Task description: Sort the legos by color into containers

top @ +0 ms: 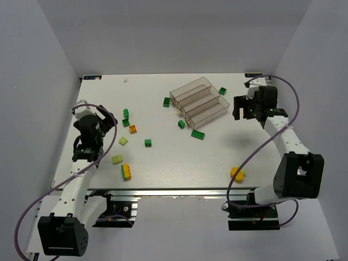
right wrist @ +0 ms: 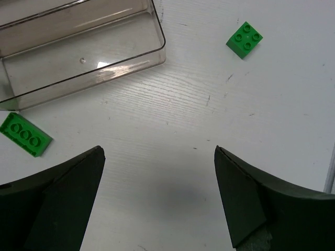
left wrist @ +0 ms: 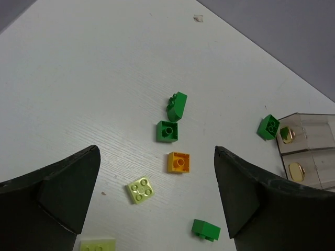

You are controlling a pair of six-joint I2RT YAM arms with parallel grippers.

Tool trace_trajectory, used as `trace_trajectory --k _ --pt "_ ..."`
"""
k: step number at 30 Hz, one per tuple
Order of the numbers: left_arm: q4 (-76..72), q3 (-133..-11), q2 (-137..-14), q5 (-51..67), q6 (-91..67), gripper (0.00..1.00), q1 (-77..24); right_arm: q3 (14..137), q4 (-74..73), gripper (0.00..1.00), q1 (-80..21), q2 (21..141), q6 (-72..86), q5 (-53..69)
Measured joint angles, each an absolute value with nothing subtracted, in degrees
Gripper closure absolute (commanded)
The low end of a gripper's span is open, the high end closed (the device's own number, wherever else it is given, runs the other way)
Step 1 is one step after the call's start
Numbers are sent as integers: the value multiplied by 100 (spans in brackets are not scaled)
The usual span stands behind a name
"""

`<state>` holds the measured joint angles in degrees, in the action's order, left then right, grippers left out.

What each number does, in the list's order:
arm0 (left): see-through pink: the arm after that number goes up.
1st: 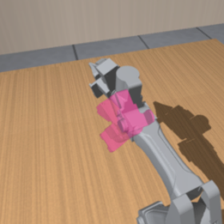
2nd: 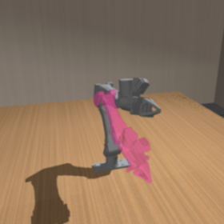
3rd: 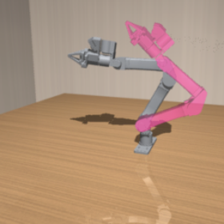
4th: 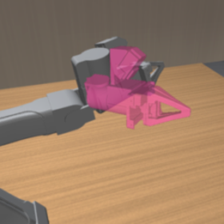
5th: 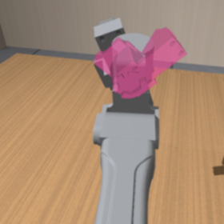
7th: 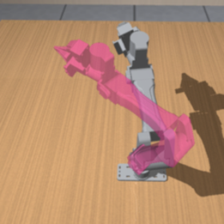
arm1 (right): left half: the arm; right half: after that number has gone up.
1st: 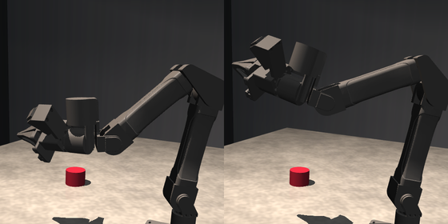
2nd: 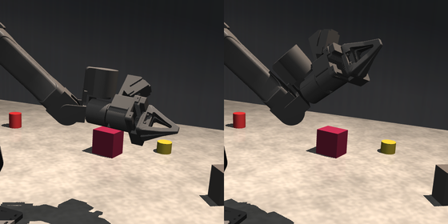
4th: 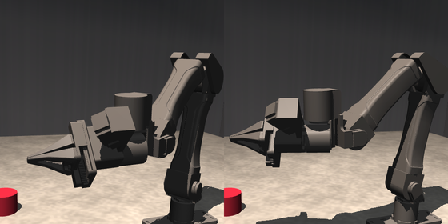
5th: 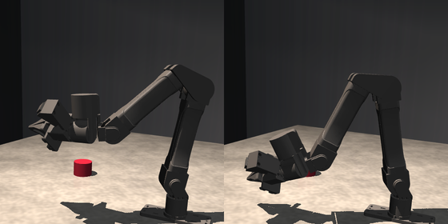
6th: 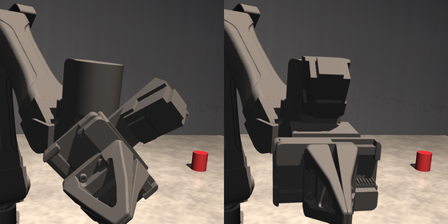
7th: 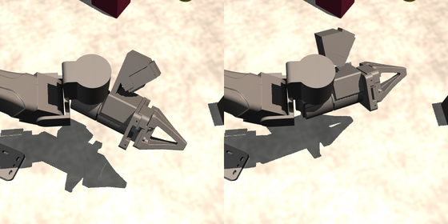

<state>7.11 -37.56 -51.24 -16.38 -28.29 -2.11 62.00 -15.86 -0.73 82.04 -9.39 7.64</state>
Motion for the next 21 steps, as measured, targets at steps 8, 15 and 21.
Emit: trace_trajectory --k 8,15,21 --pt "805 -3754 -5072 -1267 -2853 24 -211 6158 -2248 10 -145 7848 -2816 2808" --pt "930 -3754 -5065 -952 -2917 96 -211 5758 -3592 41 -1103 7660 -5929 4563" --pt "1087 -3754 -5024 -674 -2963 70 -211 5730 -3741 58 -2239 7970 -6475 4685"
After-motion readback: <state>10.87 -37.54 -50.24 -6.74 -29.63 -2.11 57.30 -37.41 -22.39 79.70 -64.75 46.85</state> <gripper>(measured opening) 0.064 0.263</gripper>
